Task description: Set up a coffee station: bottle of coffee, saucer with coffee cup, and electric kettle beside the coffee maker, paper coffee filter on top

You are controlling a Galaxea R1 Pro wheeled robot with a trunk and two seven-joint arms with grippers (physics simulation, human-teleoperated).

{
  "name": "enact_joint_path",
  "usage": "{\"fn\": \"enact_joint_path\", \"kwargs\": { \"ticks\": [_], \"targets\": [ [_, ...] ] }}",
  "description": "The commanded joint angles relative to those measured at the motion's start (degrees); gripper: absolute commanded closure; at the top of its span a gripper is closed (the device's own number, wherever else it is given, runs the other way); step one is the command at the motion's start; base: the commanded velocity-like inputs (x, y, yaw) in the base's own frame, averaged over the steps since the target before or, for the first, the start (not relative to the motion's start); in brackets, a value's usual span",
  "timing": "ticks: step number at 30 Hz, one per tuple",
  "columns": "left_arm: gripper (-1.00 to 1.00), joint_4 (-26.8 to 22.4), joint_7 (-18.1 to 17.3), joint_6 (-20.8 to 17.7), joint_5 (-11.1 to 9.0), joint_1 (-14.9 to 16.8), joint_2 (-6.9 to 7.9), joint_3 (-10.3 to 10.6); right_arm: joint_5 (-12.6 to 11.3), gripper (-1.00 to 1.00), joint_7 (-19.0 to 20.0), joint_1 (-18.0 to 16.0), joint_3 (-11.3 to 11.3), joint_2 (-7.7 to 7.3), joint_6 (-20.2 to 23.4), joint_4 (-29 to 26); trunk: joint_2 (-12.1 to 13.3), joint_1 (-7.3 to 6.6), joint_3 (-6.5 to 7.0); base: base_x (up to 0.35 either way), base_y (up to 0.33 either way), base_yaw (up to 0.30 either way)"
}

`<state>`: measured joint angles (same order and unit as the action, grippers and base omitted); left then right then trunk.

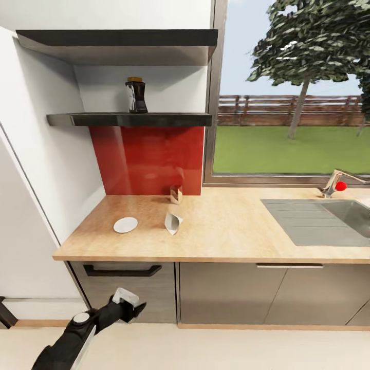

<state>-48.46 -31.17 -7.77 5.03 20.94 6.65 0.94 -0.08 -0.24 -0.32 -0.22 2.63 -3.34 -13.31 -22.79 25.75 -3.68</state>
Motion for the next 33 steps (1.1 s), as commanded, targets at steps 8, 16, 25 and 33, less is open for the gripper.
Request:
{"fn": "enact_joint_path", "kwargs": {
  "ticks": [8,16,25,33],
  "targets": [
    [-1.00,-0.14,-18.02,-13.47,0.02,14.15,3.42,-0.22,0.07,-1.00,0.01,-0.04,0.09,0.01,-0.14,0.03,-0.13,0.03,-0.14,0.000,0.000,-0.001],
    [-1.00,-0.14,-19.81,-19.20,0.63,22.80,3.89,-0.23,0.16,-1.00,-0.08,-0.03,0.22,0.01,-0.09,-0.04,-0.13,0.03,-0.14,0.000,0.000,0.000],
    [-1.00,-0.14,-5.11,-18.13,0.58,22.32,3.65,0.02,0.08,-1.00,-0.11,-0.03,-0.08,-0.56,0.16,-0.10,-0.13,0.03,-0.14,0.000,0.000,0.000],
    [-1.00,-0.14,-4.11,-18.07,0.59,22.30,3.15,0.14,0.43,-1.00,-0.07,-0.03,0.31,-0.80,0.77,-0.02,-0.13,0.03,-0.14,0.150,0.000,0.000]
  ]
}}
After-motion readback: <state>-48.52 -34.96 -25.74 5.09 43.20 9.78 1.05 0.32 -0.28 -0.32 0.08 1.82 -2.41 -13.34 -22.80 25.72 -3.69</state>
